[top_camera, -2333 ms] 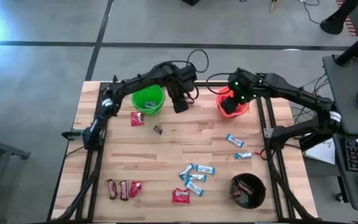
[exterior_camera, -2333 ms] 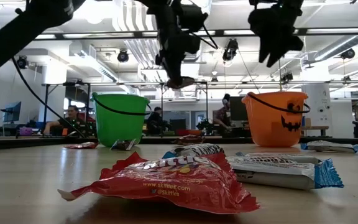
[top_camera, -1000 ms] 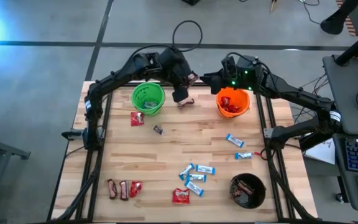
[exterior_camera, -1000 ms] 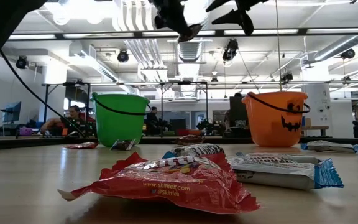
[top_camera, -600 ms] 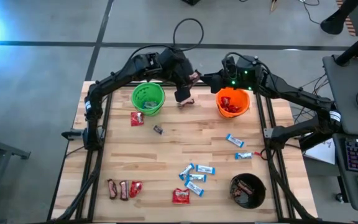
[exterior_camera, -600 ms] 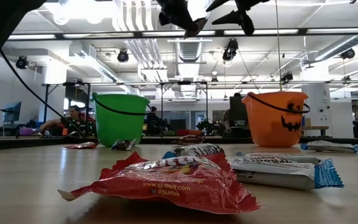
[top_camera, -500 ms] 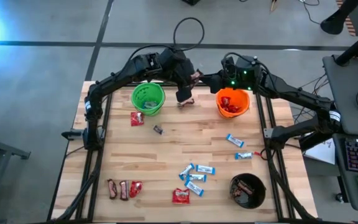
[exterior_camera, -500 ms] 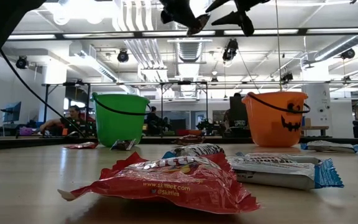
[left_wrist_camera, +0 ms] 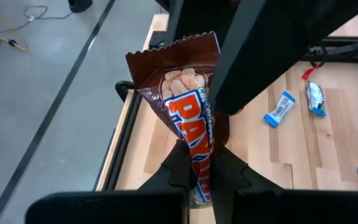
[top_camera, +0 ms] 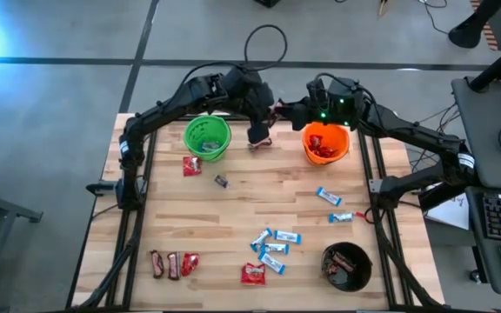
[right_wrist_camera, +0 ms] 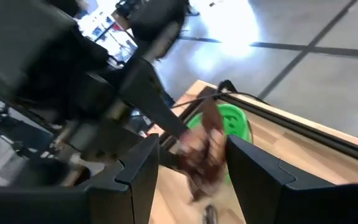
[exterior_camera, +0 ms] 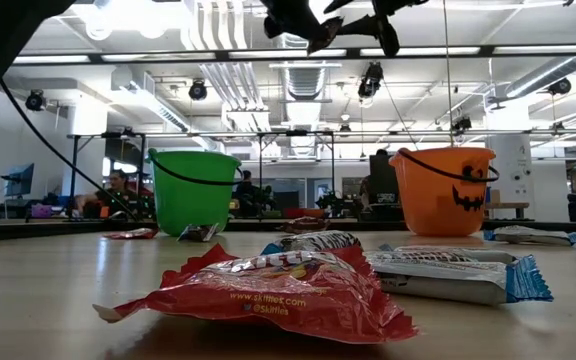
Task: Sort candy
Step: Put the brown candy into the black bucket
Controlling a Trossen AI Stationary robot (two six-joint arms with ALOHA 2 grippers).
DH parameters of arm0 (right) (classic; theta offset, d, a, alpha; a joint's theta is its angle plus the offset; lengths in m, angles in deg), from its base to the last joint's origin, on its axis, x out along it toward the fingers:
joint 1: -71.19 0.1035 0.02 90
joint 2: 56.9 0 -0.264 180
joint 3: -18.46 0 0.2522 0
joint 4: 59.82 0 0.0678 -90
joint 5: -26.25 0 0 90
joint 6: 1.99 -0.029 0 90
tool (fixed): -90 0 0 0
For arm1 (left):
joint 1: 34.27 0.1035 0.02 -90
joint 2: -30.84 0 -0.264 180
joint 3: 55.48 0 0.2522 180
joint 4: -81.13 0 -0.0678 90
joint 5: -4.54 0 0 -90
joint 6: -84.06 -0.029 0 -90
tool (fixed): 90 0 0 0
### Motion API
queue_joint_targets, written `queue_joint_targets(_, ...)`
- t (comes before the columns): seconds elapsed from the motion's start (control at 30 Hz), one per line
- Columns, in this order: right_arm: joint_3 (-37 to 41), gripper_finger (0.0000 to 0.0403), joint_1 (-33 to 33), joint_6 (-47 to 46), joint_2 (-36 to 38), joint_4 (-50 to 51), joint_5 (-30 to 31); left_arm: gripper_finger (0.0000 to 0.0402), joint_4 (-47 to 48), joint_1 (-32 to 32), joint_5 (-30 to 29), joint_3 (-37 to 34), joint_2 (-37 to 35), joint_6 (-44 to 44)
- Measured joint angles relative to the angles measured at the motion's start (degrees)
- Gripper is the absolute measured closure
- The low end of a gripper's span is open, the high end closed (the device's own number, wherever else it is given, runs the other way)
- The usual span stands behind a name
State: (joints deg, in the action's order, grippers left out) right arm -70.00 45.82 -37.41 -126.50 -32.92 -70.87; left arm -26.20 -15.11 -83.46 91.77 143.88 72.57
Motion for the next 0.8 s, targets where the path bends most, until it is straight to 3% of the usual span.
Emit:
queue_joint_targets(0.47,0.0,0.0235,0.0,-1.0,-1.8,1.5,0.0,0.0398,-2.1,-0.3,1.0,0.0,1.4,0.0)
queue_joint_targets(0.8,0.0,0.0314,0.0,-1.2,-2.6,2.0,-0.4,0.0398,-0.9,-0.3,0.3,0.0,1.5,-0.7)
